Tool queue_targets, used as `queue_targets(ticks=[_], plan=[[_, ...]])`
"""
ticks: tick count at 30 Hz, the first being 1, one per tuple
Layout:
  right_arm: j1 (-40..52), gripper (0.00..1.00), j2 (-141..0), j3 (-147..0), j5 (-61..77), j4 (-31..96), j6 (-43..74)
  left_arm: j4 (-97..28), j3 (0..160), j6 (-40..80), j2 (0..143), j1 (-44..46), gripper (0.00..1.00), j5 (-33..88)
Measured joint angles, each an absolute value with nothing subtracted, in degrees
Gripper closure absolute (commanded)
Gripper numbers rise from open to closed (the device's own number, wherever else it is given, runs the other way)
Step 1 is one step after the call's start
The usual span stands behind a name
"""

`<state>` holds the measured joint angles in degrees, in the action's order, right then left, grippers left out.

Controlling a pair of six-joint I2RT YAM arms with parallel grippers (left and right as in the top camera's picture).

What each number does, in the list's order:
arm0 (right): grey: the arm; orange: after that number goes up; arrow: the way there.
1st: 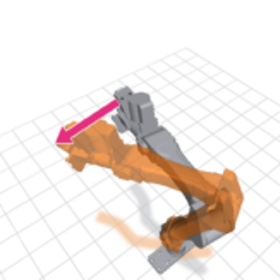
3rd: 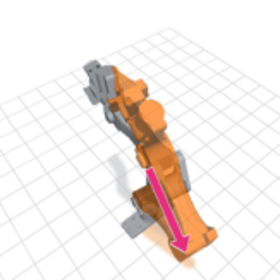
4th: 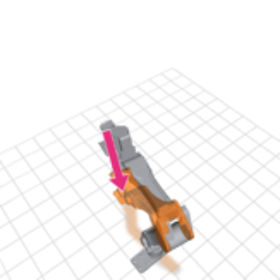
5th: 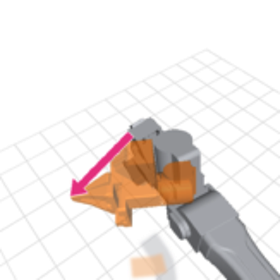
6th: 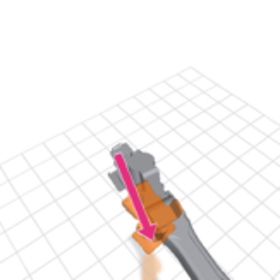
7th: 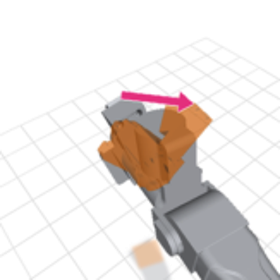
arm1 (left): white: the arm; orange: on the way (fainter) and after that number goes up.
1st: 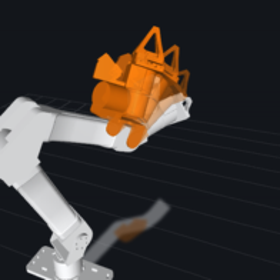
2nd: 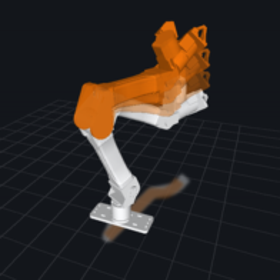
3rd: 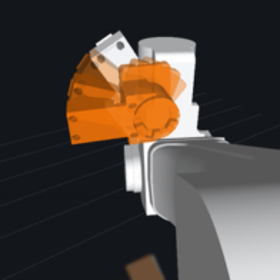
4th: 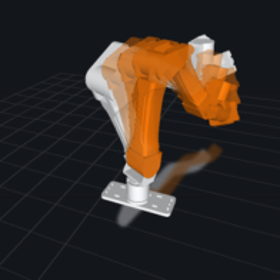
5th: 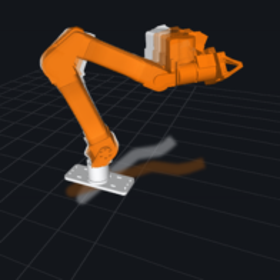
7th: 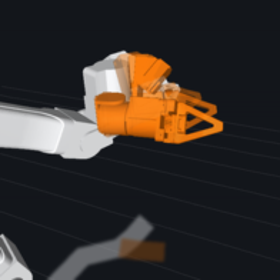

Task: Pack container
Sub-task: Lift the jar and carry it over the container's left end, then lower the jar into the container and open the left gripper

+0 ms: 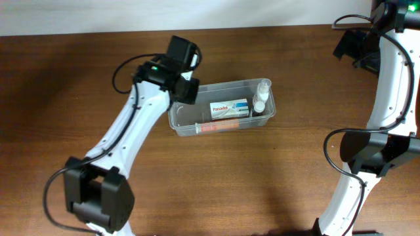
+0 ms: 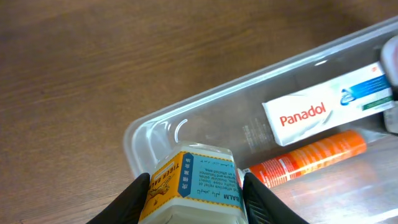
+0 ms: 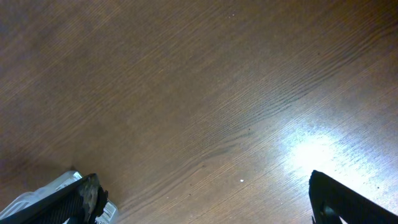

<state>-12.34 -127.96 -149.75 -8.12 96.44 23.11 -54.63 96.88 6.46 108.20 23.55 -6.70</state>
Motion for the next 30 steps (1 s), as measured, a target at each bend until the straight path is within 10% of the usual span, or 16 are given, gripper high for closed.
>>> queue_targets(ticks=[30], plan=[[-12.3, 0.02, -128.0, -149.8, -8.1, 96.5, 23.2, -52.9, 97.1, 6.5, 124.8, 24.4, 0.65, -8.0]])
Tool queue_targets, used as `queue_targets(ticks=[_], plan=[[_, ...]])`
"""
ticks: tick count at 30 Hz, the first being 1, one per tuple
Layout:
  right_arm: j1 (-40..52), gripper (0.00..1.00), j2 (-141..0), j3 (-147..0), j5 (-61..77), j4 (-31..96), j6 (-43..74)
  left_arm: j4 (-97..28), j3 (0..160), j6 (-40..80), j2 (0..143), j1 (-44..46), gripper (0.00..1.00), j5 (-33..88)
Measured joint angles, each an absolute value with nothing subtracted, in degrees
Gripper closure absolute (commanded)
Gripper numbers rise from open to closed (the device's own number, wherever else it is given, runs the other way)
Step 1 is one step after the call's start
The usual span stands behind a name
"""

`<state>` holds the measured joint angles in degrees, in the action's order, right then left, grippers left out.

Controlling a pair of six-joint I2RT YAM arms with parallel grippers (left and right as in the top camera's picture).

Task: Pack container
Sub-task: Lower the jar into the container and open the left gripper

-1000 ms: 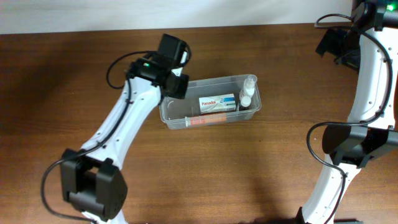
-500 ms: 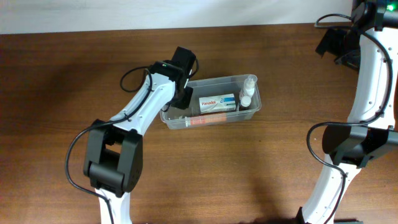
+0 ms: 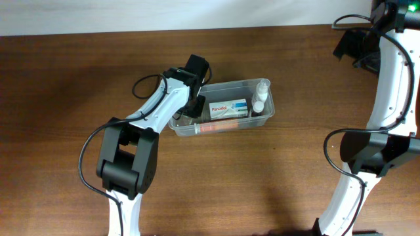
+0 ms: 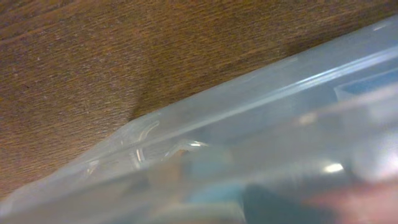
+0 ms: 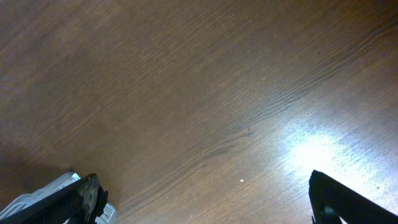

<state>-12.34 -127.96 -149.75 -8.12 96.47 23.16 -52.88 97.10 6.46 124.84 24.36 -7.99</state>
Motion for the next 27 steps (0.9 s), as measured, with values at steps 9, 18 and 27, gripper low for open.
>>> queue_targets(ticks=[9, 18, 27], plan=[[-12.3, 0.02, -128.0, -149.8, -8.1, 96.4, 23.1, -52.4, 97.1, 6.4, 125.0, 24.5, 0.39, -7.9], [-12.3, 0.02, -128.0, -149.8, -8.1, 96.4, 23.1, -52.4, 97.1, 6.5, 125.0, 24.5, 0.39, -7.9], [-12.3, 0.02, -128.0, -149.8, -8.1, 96.4, 23.1, -57.8, 102.1, 6.3, 125.4, 24.5, 0.38, -8.0]])
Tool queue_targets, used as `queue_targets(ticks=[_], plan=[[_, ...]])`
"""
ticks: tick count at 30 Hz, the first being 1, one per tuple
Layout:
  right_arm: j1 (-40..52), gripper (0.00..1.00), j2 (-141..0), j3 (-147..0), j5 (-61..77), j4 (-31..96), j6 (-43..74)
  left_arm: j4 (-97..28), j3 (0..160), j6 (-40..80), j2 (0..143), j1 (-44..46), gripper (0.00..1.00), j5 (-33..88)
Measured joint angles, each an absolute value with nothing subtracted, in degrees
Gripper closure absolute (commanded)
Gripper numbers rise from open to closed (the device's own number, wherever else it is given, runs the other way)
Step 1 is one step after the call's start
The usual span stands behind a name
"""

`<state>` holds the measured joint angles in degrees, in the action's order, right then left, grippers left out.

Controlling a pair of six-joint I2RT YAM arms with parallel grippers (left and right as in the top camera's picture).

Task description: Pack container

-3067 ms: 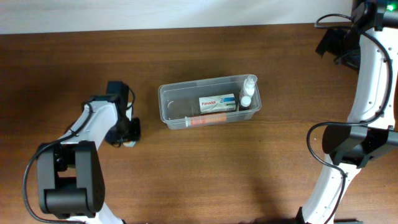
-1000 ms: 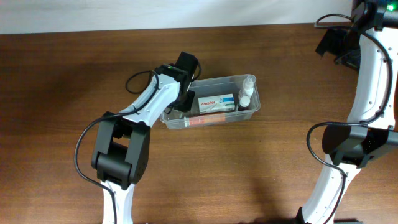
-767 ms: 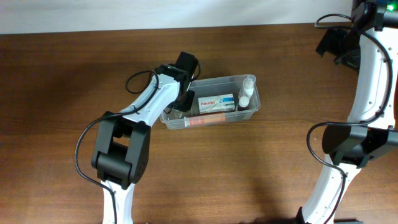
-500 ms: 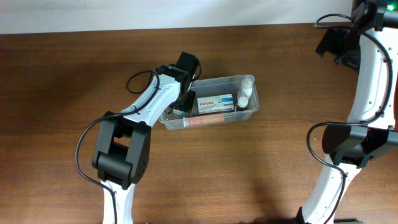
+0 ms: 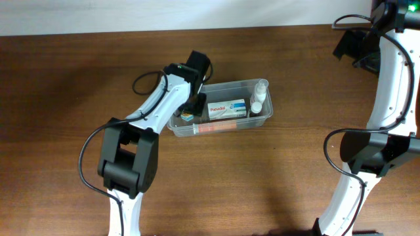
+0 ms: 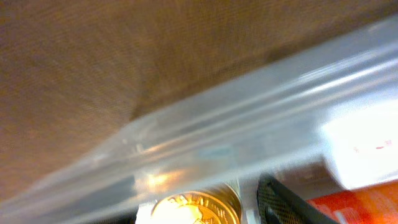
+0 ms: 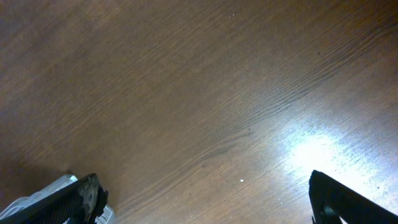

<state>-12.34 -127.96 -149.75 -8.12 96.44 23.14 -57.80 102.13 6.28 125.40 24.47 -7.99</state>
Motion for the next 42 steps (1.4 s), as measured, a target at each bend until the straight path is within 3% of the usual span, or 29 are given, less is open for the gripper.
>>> queue_targets(ticks=[5, 6, 9, 20, 29, 33, 42], plan=[[-12.3, 0.02, -128.0, -149.8, -8.1, 96.5, 23.1, -63.2, 110.4, 6.2, 125.4, 24.5, 0.36, -8.0], [-12.3, 0.01, -128.0, -149.8, -8.1, 96.4, 23.1, -64.4, 112.0, 6.2, 125.4, 24.5, 0.32, -8.0], [-12.3, 0.02, -128.0, -149.8, -8.1, 96.5, 23.1, -71.2, 118.8, 5.3, 125.4, 24.5, 0.01, -8.0], [-12.3, 0.02, -128.0, -149.8, -8.1, 96.5, 23.1, -95.2, 138.7, 4.1, 125.3, 23.5, 0.01, -9.9], [-12.3, 0.02, -128.0, -149.8, -8.1, 96.4, 23.1, -96.4, 138.5, 5.7, 115.5, 24.1, 0.01, -11.6], [-12.3, 0.02, -128.0, -149.8, -8.1, 96.5, 23.1, -96.3, 134.4, 7.2, 102.3, 26.0, 0.01, -12.3], [-12.3, 0.02, -128.0, -149.8, -8.1, 96.4, 23.1, -94.3, 107.1, 20.8, 81.4, 26.3, 0.01, -22.2]])
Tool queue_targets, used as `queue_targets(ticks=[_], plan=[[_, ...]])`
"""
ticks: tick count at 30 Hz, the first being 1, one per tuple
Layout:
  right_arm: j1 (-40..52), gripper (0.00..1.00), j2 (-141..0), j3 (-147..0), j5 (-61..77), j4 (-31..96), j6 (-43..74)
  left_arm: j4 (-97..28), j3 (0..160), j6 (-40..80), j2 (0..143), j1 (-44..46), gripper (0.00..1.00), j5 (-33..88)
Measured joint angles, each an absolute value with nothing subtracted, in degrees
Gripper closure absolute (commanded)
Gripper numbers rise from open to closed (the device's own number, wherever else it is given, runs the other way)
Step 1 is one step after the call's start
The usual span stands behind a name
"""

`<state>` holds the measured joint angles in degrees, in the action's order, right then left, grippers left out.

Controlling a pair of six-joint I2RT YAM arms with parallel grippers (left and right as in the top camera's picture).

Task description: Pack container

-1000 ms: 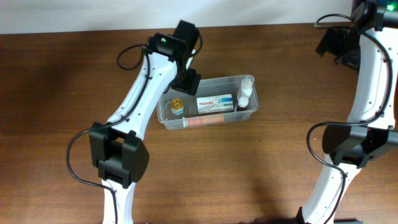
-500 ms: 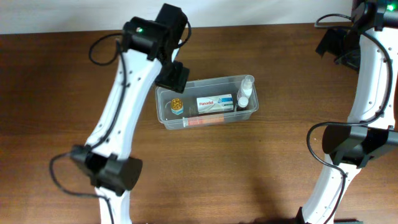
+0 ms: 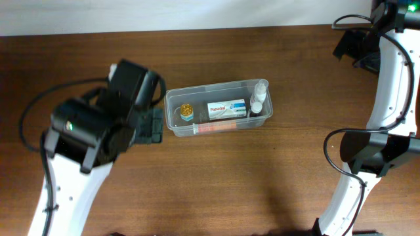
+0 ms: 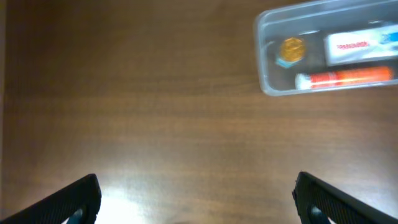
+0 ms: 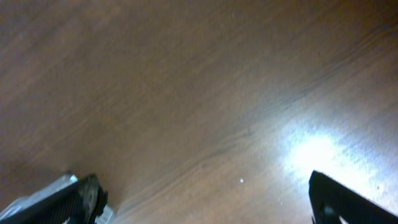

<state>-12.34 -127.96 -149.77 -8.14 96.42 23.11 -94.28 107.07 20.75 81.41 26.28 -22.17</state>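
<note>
The clear plastic container (image 3: 168, 111) lies mid-table and shows at the upper right of the left wrist view (image 4: 260, 56). In its left end stands a Tiger Balm jar (image 3: 186, 112) with a gold lid (image 4: 291, 48). Beside it lie a white Panadol box (image 3: 228, 109) and an orange tube (image 3: 220, 126), with small white bottles (image 3: 260, 95) at the right end. My left gripper (image 3: 154, 124) is raised just left of the container, open and empty (image 4: 199, 199). My right gripper (image 5: 205, 196) is open and empty over bare wood at the far right (image 3: 357, 46).
The brown wooden table (image 3: 275, 183) runs to a pale wall along the back edge. My right arm's base (image 3: 377, 154) stands at the right side of the table. A pale object peeks in beside the right gripper's left finger (image 5: 84, 199).
My left gripper was down inside the container's left end beside the jar. Now it is raised and left of the container, open and empty. The jar stays in the container.
My left gripper first held the Tiger Balm jar above the container's left end. Then it was down against the container wall. Then its fingers stood apart around the jar in the container. Now it is out and the jar remains inside. The right arm stayed still.
</note>
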Motion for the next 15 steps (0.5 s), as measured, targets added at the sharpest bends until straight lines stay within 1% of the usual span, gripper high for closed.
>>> queue_targets(ticks=[3, 4, 8, 12, 15], plan=[[-12.3, 0.02, -128.0, -149.8, -8.1, 96.4, 23.1, -89.2, 97.2, 23.8, 76.0, 26.3, 0.01, -23.9], [-12.3, 0.02, -128.0, -149.8, -8.1, 96.4, 23.1, -86.2, 91.7, 24.8, 72.6, 26.3, 0.01, -24.3], [-12.3, 0.02, -128.0, -149.8, -8.1, 96.5, 23.1, -81.1, 80.5, 26.0, 64.6, 26.2, 0.01, -24.2], [-12.3, 0.02, -128.0, -149.8, -8.1, 96.4, 23.2, -80.8, 73.2, 26.7, 58.8, 26.2, 0.01, -24.4], [-12.3, 0.02, -128.0, -149.8, -8.1, 96.4, 23.1, -77.0, 69.0, 26.9, 57.4, 26.2, 0.01, -26.7]])
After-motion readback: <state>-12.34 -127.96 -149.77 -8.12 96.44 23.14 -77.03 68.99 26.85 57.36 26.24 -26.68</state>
